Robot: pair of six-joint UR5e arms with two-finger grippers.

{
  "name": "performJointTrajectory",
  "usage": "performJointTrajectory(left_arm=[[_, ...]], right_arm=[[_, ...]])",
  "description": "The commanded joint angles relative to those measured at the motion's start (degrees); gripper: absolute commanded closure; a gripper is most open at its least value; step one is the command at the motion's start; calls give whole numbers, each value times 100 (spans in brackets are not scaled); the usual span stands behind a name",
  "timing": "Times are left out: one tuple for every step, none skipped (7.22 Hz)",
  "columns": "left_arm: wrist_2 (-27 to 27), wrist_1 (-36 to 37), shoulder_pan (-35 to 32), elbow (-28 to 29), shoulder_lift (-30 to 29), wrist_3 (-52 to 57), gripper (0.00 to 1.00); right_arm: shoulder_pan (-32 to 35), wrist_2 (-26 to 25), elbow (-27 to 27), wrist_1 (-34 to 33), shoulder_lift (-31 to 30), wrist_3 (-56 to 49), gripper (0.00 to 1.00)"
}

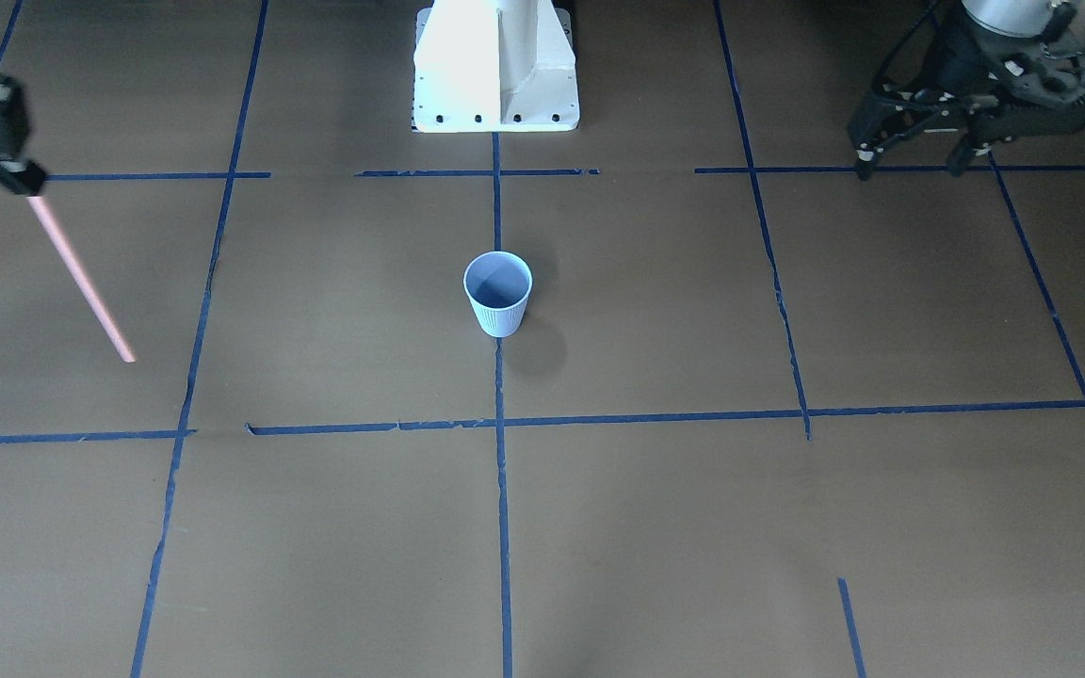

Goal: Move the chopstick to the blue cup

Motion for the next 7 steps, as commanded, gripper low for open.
performJointTrajectory(left_arm=[[-702,-70,-893,839,205,1626,0],[-758,-71,-1228,1078,268,2313,0],[-759,-80,-1431,1194,355,2668,0],[-759,-80,-1468,1212,382,2767,0],[-759,-80,-1477,1221,391,2777,0],[-759,-88,-1469,1212,426,2777,0],[-759,-97,-1477,1204,427,2777,0]], right_arm=[[-1028,-582,-13,92,578,1083,99],[-1337,-673,-196,475,675,1643,99],[-1680,-717,-493,836,798,2171,98],[-2101,-1013,-723,1127,886,2551,98],[-2531,-1356,-821,1443,870,2859,98],[-2710,-1490,-1109,1925,922,3184,98],[-2859,-1508,-1164,2042,914,3213,98]])
